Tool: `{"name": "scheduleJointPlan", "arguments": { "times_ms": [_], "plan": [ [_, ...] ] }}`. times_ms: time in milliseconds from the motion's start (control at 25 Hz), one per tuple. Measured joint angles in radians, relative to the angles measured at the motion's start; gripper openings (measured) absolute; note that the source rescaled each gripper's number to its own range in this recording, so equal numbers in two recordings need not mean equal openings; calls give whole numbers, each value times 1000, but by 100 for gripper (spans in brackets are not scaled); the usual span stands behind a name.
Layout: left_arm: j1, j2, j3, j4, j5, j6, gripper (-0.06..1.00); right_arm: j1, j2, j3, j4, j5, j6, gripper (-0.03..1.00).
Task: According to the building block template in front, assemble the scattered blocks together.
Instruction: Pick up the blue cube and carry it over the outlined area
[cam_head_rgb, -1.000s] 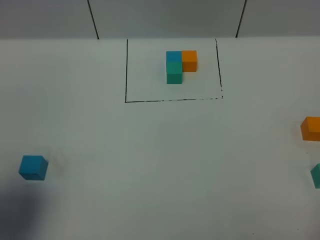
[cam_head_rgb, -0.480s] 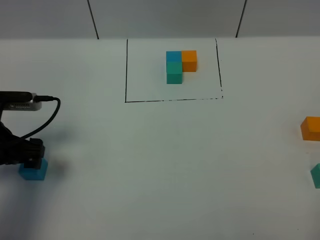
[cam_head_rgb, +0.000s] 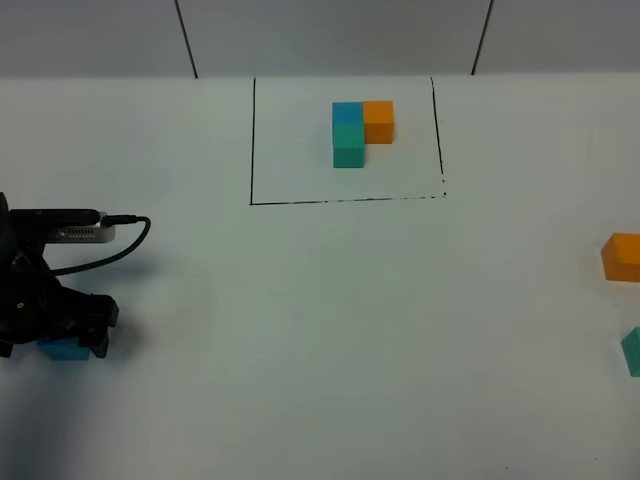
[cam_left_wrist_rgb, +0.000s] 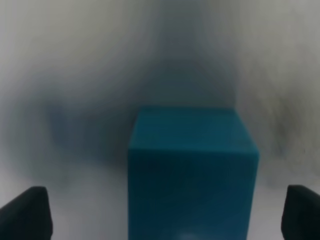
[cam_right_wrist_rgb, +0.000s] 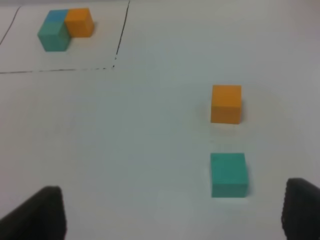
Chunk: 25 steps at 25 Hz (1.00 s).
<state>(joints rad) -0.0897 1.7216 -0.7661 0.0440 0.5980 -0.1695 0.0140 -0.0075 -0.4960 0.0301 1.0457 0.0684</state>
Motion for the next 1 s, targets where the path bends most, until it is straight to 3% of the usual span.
{"name": "scheduleJointPlan", "arguments": {
  "times_ms": [120, 240, 320, 400, 440, 560, 720, 840, 1000],
  "plan": [
    [0, 8, 0, 0, -3, 8, 85, 0, 0, 0, 0, 0, 2, 75],
    [0, 8, 0, 0, -5, 10, 64, 0, 0, 0, 0, 0, 2, 75],
    [0, 8, 0, 0, 3, 10, 41, 0, 0, 0, 0, 0, 2, 75],
    [0, 8, 0, -1, 8, 10, 9, 0, 0, 0, 0, 0, 2, 75],
    [0, 8, 0, -1, 10, 11, 0, 0, 0, 0, 0, 0, 2, 75],
    [0, 9, -15, -4, 43, 11, 0, 0, 0, 0, 0, 0, 2, 75],
    [-18, 10, -135, 2, 198, 83, 0, 0, 0, 0, 0, 0, 2, 75],
    [-105, 10, -255, 67, 331, 233, 0, 0, 0, 0, 0, 0, 2, 75],
    [-268, 38, -410, 167, 411, 377, 0, 0, 0, 0, 0, 0, 2, 75]
  ]
}}
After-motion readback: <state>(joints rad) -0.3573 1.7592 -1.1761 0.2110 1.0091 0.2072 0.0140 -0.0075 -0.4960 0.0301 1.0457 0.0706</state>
